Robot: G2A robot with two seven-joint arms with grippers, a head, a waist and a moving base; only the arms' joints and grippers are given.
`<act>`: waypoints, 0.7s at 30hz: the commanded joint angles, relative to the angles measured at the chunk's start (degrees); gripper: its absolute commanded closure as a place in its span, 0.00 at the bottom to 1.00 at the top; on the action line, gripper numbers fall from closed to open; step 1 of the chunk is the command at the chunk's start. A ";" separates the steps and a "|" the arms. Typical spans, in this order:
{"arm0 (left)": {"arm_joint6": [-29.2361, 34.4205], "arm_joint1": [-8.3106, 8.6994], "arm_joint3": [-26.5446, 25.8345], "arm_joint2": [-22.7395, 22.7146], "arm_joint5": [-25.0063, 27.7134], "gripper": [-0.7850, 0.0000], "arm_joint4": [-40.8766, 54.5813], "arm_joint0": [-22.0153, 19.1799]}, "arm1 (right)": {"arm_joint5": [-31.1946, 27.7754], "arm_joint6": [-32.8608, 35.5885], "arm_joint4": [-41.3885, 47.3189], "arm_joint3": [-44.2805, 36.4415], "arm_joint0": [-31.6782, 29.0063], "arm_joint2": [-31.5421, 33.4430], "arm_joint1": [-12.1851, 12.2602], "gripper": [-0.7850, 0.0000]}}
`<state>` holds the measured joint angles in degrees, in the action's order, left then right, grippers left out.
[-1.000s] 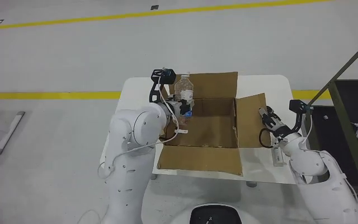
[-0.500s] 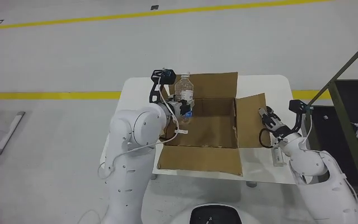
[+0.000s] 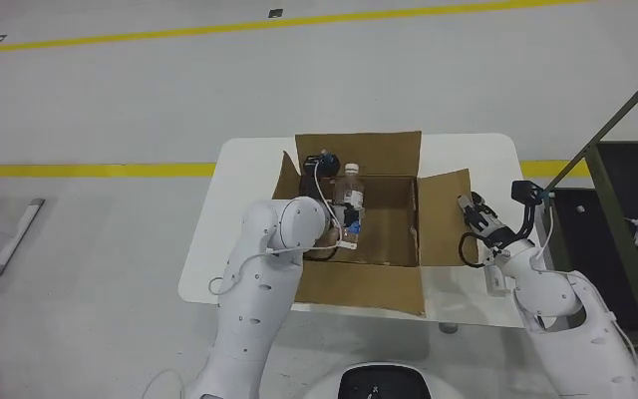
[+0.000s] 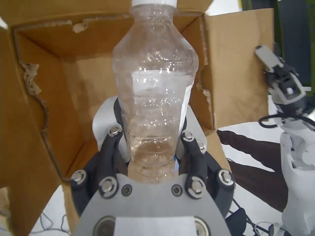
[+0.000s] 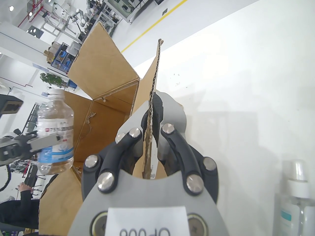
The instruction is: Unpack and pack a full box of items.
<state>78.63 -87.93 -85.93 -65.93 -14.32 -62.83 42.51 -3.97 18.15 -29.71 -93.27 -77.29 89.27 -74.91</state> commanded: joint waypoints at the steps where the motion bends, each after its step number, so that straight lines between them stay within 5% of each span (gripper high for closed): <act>1: 0.46 0.07 3.24 0.36 -1.14 1.00 -2.17 -0.91 | 0.00 -0.21 0.22 -0.11 -0.04 -0.07 0.02 1.00; 21: -1.30 -1.09 22.07 4.69 -3.72 0.98 -5.41 -6.65 | -0.90 0.23 1.04 -0.79 -0.18 0.29 0.60 1.00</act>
<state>77.63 -88.90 -65.13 -61.66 -17.93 -68.08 36.34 -4.62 18.28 -28.70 -94.04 -77.46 89.57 -74.35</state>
